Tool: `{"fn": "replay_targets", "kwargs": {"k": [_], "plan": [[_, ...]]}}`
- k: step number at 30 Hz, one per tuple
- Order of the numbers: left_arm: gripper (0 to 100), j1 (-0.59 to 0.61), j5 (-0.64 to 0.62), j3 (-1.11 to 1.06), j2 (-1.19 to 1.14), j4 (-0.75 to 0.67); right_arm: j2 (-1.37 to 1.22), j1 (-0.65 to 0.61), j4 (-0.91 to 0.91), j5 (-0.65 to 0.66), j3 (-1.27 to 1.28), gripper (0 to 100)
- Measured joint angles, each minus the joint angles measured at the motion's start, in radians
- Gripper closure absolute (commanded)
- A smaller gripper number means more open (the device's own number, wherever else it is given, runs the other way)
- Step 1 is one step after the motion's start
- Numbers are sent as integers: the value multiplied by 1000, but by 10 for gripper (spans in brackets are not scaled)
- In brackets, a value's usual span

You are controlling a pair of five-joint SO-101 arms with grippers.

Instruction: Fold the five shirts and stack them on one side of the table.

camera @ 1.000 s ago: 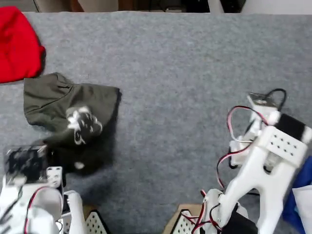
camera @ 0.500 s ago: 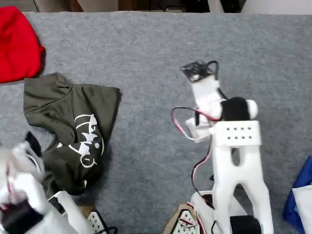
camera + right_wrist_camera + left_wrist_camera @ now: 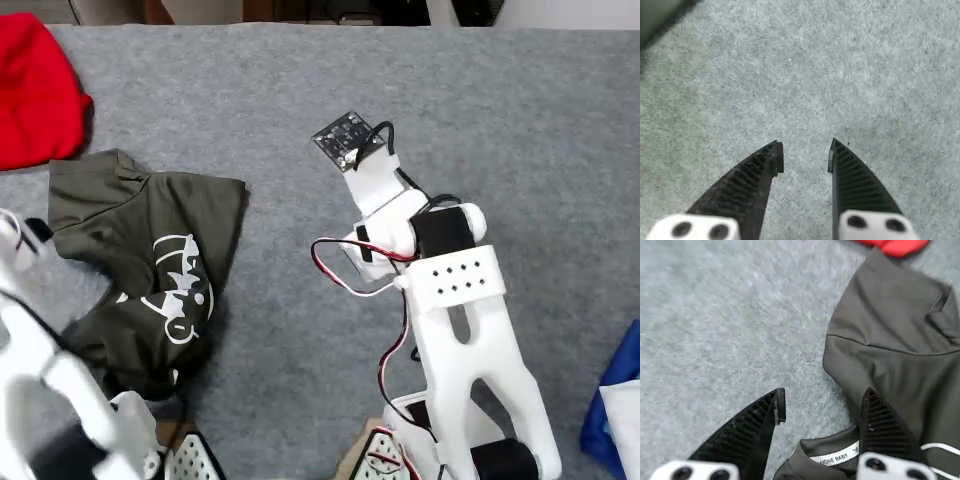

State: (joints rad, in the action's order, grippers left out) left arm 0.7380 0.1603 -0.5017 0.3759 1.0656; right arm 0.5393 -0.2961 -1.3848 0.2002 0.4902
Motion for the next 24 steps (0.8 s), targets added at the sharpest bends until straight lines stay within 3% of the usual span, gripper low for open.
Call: {"fn": "replay_targets", "kwargs": {"k": [12, 20, 24], "plan": [[757, -110, 0, 364, -623, -8, -71, 0, 0, 0, 0, 831], [978, -130, -20, 589, -895, 0, -103, 0, 0, 0, 0, 831], [981, -147, -20, 698, -953, 77, -107, 0, 0, 0, 0, 831]]}}
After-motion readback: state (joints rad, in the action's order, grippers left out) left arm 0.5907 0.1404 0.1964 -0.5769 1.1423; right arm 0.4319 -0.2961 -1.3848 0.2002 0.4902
